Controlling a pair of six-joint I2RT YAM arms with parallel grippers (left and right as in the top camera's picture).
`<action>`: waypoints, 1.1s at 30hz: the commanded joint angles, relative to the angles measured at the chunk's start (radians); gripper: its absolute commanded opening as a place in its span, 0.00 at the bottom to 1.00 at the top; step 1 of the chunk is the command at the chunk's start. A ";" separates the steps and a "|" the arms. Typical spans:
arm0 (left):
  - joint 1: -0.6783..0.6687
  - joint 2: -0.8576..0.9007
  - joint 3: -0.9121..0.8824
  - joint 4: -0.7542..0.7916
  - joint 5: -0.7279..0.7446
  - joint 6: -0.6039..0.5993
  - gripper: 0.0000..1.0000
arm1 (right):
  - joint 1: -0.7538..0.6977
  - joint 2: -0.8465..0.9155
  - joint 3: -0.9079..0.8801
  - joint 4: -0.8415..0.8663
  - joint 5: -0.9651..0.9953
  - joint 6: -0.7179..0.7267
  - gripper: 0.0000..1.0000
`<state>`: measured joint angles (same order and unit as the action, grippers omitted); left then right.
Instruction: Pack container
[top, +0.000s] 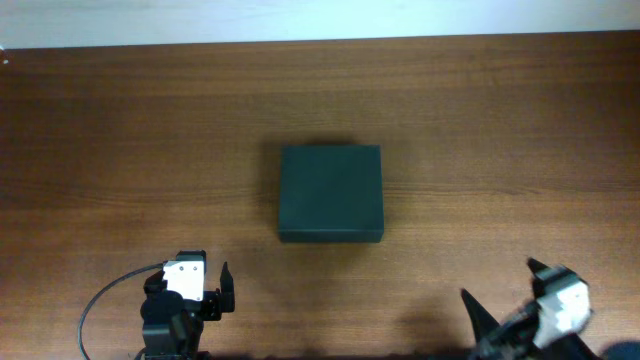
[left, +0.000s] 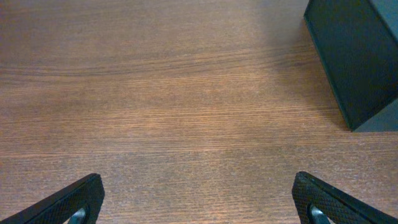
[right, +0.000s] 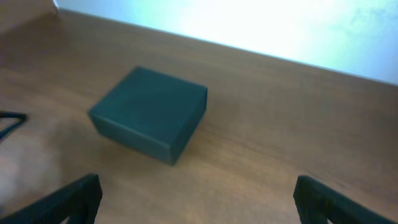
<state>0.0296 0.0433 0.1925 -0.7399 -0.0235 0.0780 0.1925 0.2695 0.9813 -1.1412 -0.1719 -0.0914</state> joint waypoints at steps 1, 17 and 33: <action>0.006 -0.010 -0.010 0.003 0.001 -0.013 0.99 | -0.019 -0.051 -0.134 0.063 0.034 -0.010 0.99; 0.006 -0.010 -0.010 0.003 0.001 -0.013 0.99 | -0.176 -0.236 -0.534 0.241 0.023 -0.006 0.99; 0.006 -0.010 -0.010 0.003 0.001 -0.013 0.99 | -0.201 -0.266 -0.697 0.241 0.018 -0.005 0.99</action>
<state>0.0296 0.0425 0.1913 -0.7399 -0.0235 0.0780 0.0002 0.0181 0.3046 -0.9051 -0.1577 -0.0902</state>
